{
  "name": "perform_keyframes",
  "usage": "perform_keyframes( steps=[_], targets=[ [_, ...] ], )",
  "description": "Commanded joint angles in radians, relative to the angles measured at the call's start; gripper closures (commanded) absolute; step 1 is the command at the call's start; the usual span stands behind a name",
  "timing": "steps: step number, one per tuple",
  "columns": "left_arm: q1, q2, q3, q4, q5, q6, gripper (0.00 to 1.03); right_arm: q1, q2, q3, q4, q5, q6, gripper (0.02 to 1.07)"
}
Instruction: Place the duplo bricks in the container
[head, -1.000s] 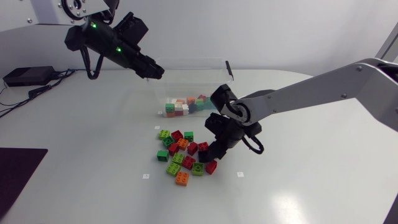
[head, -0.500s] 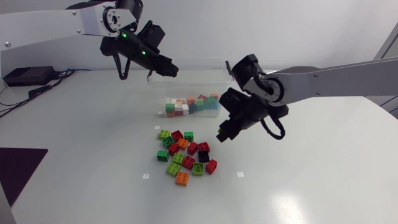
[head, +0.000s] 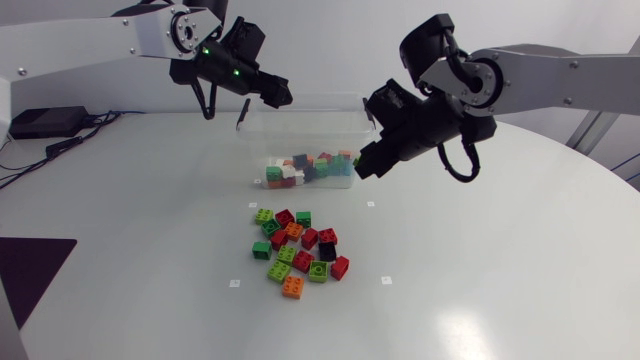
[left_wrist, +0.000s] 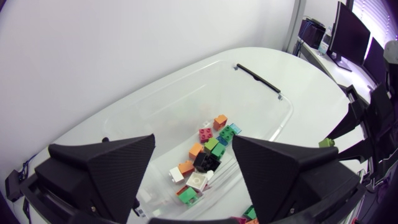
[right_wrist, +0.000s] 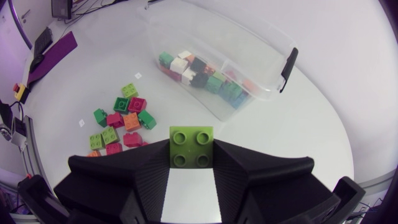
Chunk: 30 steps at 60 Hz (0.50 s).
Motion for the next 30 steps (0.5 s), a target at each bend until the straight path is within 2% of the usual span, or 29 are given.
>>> perform_keyframes(
  steps=[1, 9, 30],
  targets=[
    [-0.016, -0.097, -0.062, 0.019, -0.012, -0.010, 0.05, -0.011, -0.020, 0.043, 0.010, -0.013, 0.011, 0.81],
    [-0.006, -0.191, -0.148, 0.021, -0.013, 0.024, 0.05, -0.016, -0.005, 0.093, 0.035, -0.014, 0.031, 0.81],
    [-0.003, -0.441, -0.523, 0.035, 0.005, 0.256, 0.06, -0.037, 0.103, 0.267, 0.052, -0.027, 0.085, 0.81]
  ],
)
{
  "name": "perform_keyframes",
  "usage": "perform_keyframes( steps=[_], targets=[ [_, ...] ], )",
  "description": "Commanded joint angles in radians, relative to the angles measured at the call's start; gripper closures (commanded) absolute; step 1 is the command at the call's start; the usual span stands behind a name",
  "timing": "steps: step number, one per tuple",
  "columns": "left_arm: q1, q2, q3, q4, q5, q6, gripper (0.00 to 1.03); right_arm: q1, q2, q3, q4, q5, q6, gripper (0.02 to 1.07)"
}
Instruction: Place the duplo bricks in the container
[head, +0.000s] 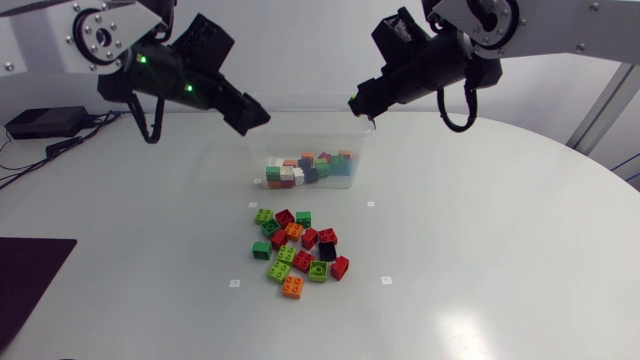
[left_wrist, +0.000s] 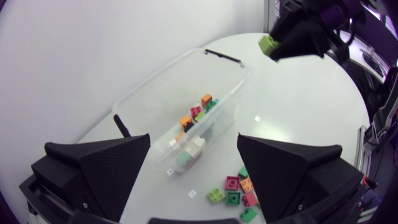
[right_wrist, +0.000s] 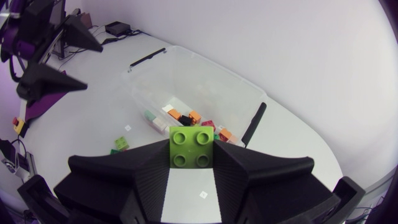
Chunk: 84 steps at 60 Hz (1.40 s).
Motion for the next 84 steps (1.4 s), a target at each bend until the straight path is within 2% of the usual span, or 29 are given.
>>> perform_keyframes(
  steps=[1, 9, 26, 47, 60, 62, 65, 69, 72, 76, 84],
  targets=[
    [0.003, -0.041, -0.095, -0.003, 0.015, 0.083, 0.06, -0.005, 0.051, 0.032, 0.017, -0.005, 0.027, 0.81],
    [-0.009, -0.078, -0.201, -0.004, 0.029, 0.166, 0.06, -0.007, 0.086, 0.073, 0.024, -0.005, 0.037, 0.81],
    [-0.085, -0.087, -0.369, -0.007, 0.024, 0.312, 0.06, -0.007, 0.163, 0.155, 0.031, -0.005, 0.053, 0.81],
    [-0.075, -0.058, -0.434, -0.006, 0.024, 0.430, 0.07, -0.004, 0.273, 0.265, 0.028, 0.002, 0.075, 0.81],
    [-0.071, 0.004, -0.451, -0.003, 0.021, 0.498, 0.07, -0.007, 0.402, 0.408, 0.002, 0.014, 0.084, 0.80],
    [-0.071, 0.016, -0.452, 0.000, 0.020, 0.504, 0.07, -0.007, 0.419, 0.428, 0.001, 0.022, 0.084, 0.77],
    [-0.072, 0.034, -0.458, 0.008, 0.018, 0.528, 0.07, -0.008, 0.445, 0.458, -0.010, 0.026, 0.084, 0.63],
    [-0.072, 0.048, -0.466, 0.025, 0.016, 0.550, 0.07, -0.013, 0.465, 0.490, -0.027, 0.029, 0.089, 0.34],
    [-0.072, 0.060, -0.469, 0.034, 0.016, 0.568, 0.08, -0.016, 0.464, 0.495, -0.027, 0.029, 0.090, 0.18],
    [-0.071, 0.076, -0.469, 0.043, 0.016, 0.590, 0.10, -0.018, 0.444, 0.490, -0.029, 0.028, 0.090, 0.10],
    [-0.072, 0.106, -0.466, 0.048, 0.016, 0.639, 0.12, -0.018, 0.361, 0.432, -0.029, 0.026, 0.086, 0.09]
  ],
)
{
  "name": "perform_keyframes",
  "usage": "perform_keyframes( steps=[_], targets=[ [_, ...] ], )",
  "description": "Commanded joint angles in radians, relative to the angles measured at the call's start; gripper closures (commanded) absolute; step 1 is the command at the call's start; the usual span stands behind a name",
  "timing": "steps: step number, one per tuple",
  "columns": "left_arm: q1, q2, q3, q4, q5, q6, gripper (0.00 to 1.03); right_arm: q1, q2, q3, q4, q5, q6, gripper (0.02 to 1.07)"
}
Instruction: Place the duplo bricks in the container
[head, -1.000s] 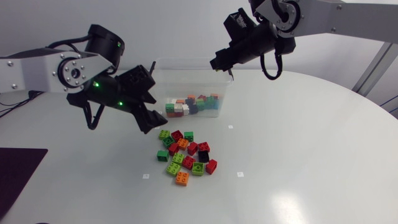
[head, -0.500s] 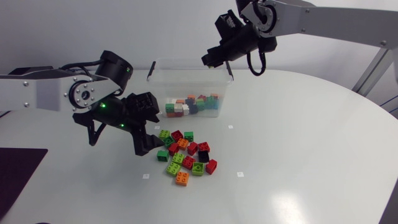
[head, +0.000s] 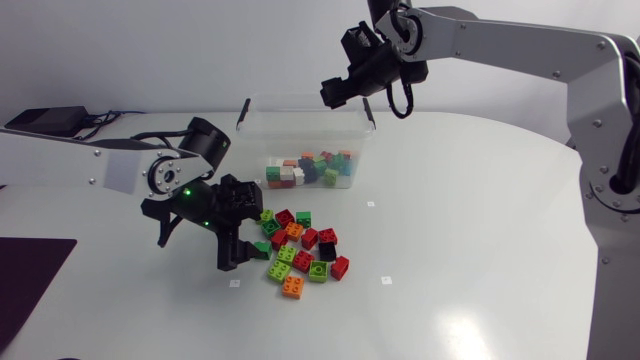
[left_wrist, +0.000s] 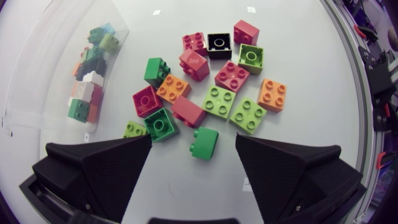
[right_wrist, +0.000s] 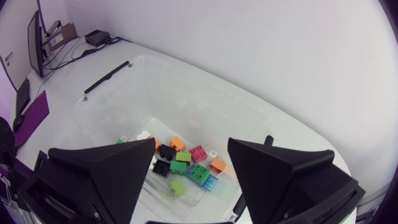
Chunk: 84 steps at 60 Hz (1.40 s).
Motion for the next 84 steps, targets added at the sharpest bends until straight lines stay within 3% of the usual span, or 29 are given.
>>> perform_keyframes(
  steps=[1, 9, 20, 25, 31, 41, 60, 84],
  targets=[
    [0.008, 0.036, -0.014, 0.009, -0.001, 0.065, 0.12, -0.004, -0.079, -0.037, -0.014, 0.002, 0.014, 0.09],
    [0.002, 0.061, -0.013, 0.009, -0.001, 0.102, 0.25, 0.010, -0.201, -0.166, 0.000, -0.002, 0.004, 0.09],
    [-0.013, 0.087, -0.022, 0.009, -0.001, 0.126, 0.28, 0.041, -0.391, -0.409, 0.034, -0.001, -0.012, 0.09],
    [-0.022, 0.102, -0.025, 0.009, -0.001, 0.134, 0.43, 0.053, -0.468, -0.521, 0.048, -0.001, -0.009, 0.09],
    [-0.032, 0.113, -0.028, 0.009, -0.001, 0.143, 0.44, 0.081, -0.546, -0.665, 0.069, 0.006, -0.009, 0.09],
    [-0.042, 0.136, -0.019, 0.011, -0.005, 0.135, 0.77, 0.116, -0.624, -0.843, 0.097, 0.018, -0.009, 0.10],
    [-0.052, 0.144, -0.023, -0.015, -0.044, 0.131, 0.80, 0.214, -0.649, -1.085, 0.117, 0.038, -0.049, 0.10],
    [0.005, -0.059, -0.019, -0.124, -0.043, 0.114, 0.81, 0.291, -0.520, -1.148, 0.184, 0.056, -0.087, 0.13]
  ],
)
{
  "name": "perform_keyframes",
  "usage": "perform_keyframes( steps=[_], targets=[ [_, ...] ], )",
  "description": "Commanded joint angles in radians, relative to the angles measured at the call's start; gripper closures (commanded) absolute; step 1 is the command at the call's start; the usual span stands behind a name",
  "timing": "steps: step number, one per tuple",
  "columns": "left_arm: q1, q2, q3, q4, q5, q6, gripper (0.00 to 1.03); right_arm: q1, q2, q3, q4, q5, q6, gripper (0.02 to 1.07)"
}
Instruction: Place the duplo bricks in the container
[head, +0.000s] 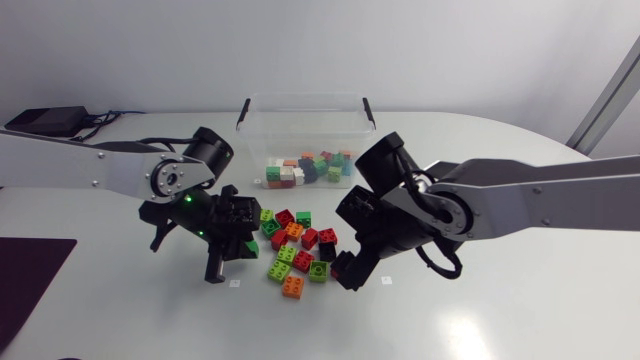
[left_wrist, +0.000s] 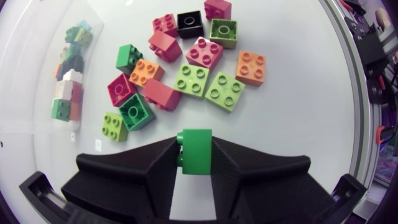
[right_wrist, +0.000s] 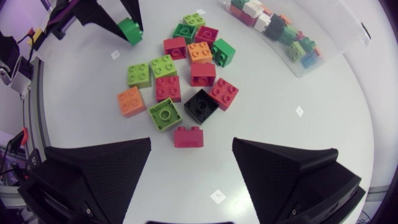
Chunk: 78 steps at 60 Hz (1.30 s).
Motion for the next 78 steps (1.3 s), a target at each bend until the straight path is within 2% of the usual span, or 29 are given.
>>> perform_keyframes(
  steps=[1, 12, 20, 24, 28, 35, 39, 48, 51, 56, 73, 78],
  targets=[
    [0.018, -0.065, -0.012, -0.020, -0.001, 0.002, 0.81, 0.007, 0.051, -0.013, 0.021, 0.007, -0.026, 0.13],
    [0.046, -0.167, 0.001, -0.029, 0.002, -0.038, 0.81, 0.011, 0.112, 0.010, 0.030, 0.012, -0.061, 0.14],
    [0.069, -0.230, 0.035, -0.034, 0.039, -0.093, 0.81, 0.007, 0.158, 0.031, 0.038, 0.012, -0.084, 0.21],
    [0.084, -0.246, 0.063, -0.034, 0.077, -0.133, 0.81, 0.007, 0.174, 0.041, 0.044, 0.013, -0.092, 0.21],
    [0.089, -0.257, 0.077, -0.027, 0.080, -0.161, 0.81, 0.005, 0.197, 0.051, 0.050, 0.021, -0.096, 0.21],
    [0.089, -0.260, 0.103, 0.003, 0.088, -0.213, 0.81, 0.004, 0.229, 0.068, 0.064, 0.021, -0.100, 0.31],
    [0.091, -0.262, 0.116, 0.032, 0.090, -0.248, 0.81, 0.004, 0.243, 0.076, 0.064, 0.024, -0.100, 0.31],
    [0.097, -0.254, 0.155, 0.095, 0.097, -0.328, 0.81, 0.007, 0.260, 0.087, 0.064, 0.025, -0.107, 0.52],
    [0.097, -0.251, 0.166, 0.120, 0.097, -0.360, 0.81, 0.008, 0.260, 0.085, 0.067, 0.027, -0.109, 0.65],
    [0.095, -0.237, 0.190, 0.154, 0.097, -0.409, 0.81, 0.010, 0.255, 0.082, 0.079, 0.027, -0.112, 0.79],
    [0.094, -0.114, 0.296, 0.279, 0.096, -0.572, 0.81, -0.016, 0.145, 0.059, 0.032, 0.031, -0.127, 0.81],
    [0.092, -0.062, 0.344, 0.289, 0.094, -0.592, 0.81, -0.033, 0.111, 0.062, 0.016, 0.033, -0.136, 0.81]
  ],
)
